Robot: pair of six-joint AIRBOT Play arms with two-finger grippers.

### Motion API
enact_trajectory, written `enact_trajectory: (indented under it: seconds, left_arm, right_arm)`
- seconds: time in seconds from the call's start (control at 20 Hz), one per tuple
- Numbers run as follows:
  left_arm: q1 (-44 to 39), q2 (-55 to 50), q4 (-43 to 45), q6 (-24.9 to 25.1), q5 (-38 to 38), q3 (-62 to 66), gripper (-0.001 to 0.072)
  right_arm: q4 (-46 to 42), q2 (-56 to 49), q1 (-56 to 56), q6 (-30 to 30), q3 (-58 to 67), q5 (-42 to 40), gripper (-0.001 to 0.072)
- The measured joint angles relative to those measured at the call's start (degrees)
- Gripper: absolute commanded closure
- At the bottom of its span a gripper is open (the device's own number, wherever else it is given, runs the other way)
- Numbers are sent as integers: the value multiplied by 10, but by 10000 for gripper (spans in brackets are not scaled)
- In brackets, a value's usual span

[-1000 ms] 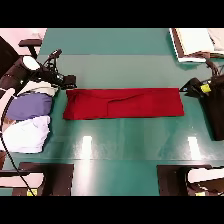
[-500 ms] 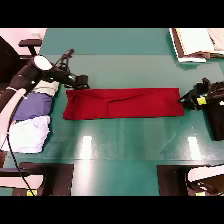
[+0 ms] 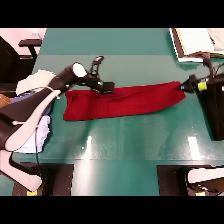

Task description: Fold the shirts.

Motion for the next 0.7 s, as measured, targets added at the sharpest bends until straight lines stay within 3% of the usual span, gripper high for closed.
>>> enact_trajectory:
  seconds: [0.35, 0.7]
  left_arm:
    - [-58, -92, -15, -6, -9, 77, 679]
    - [-63, -109, -15, -6, -35, 94, 679]
  right_arm:
    - [45, 63, 126, 21, 130, 30, 697]
    - [52, 73, 230, 41, 226, 14, 696]
